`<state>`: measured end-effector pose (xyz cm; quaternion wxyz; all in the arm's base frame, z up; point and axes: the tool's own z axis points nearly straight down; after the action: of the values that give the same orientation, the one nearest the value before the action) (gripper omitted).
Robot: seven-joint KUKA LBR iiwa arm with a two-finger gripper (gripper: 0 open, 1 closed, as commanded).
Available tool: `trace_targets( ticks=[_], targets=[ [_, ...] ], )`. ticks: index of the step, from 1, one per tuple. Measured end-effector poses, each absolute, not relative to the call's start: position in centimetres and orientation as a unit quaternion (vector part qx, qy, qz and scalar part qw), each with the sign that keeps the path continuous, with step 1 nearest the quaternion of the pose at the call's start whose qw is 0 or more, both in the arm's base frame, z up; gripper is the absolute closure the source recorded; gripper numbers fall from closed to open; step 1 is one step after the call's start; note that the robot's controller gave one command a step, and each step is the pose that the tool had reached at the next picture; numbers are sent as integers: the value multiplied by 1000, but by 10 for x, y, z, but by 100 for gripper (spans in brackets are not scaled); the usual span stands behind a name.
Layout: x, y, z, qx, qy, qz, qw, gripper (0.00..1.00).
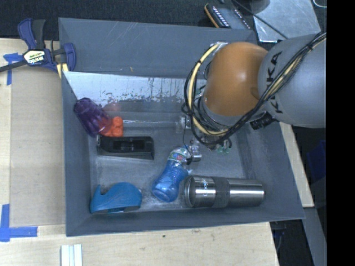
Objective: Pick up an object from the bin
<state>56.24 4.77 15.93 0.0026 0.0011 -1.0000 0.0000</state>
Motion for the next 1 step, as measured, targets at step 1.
trace_targets(
  ticks=[1],
  targets=[
    [563,48,162,1,-1000,0,1,0]
  ],
)
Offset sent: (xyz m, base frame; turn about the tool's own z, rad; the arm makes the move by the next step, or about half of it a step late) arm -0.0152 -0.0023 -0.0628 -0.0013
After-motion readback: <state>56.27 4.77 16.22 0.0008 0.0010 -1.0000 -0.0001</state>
